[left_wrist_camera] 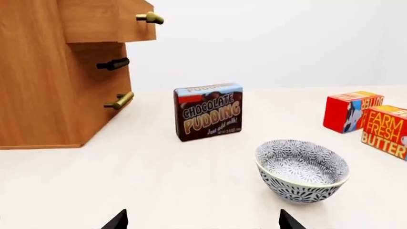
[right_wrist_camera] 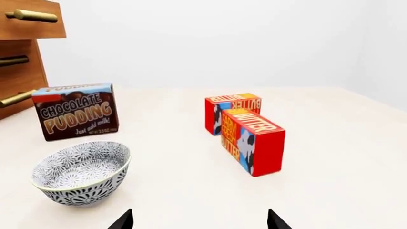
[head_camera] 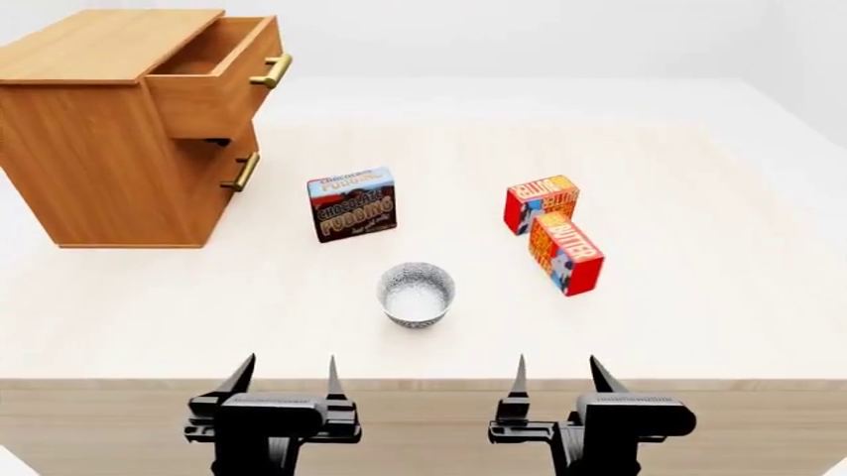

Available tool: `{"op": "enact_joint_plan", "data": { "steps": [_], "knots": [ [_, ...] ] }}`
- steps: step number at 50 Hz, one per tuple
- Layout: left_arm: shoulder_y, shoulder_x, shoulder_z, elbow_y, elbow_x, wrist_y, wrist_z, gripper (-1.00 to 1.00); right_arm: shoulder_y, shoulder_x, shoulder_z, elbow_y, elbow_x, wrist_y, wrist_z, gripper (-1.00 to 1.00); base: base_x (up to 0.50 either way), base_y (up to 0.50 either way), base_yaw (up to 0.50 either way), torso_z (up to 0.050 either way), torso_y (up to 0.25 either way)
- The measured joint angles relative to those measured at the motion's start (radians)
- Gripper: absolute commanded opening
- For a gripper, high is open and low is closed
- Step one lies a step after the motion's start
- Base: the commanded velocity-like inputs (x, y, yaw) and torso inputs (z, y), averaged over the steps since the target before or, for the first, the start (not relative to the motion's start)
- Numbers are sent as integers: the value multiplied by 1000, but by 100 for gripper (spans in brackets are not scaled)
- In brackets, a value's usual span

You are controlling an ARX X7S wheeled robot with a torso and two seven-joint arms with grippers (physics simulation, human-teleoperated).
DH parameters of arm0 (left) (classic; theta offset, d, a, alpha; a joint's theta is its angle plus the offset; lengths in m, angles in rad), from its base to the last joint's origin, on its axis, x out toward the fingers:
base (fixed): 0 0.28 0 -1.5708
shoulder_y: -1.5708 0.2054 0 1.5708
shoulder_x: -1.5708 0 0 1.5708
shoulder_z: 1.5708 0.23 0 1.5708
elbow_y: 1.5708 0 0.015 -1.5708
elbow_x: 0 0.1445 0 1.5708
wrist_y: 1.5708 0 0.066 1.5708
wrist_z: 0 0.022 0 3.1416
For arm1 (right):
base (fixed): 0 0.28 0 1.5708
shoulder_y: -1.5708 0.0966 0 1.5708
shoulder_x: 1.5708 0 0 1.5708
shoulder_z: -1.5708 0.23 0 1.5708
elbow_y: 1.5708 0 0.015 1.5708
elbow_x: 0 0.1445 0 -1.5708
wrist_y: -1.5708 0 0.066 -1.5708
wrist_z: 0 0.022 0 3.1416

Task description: Put the bowl in the top drawer of the cabinet.

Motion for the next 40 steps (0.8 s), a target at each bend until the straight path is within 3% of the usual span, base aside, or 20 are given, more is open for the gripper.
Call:
{"op": "enact_joint_plan", "data": {
  "steps": [11,33,40],
  "knots": [
    [-2,-10,10,1,-18,-6,-12,100,0,13,-18,-2,0,1,16,100,0,500,0,0,0],
    [-1,-28,30,12,-32,-7,-40,100,2,31,-36,-5,32,-10,29,100,0,0,0,0,0],
    [21,-40,34,92,-16,-24,-66,100,-32,47,-41,-118,24,11,51,100,0,0,0,0,0]
  ]
}}
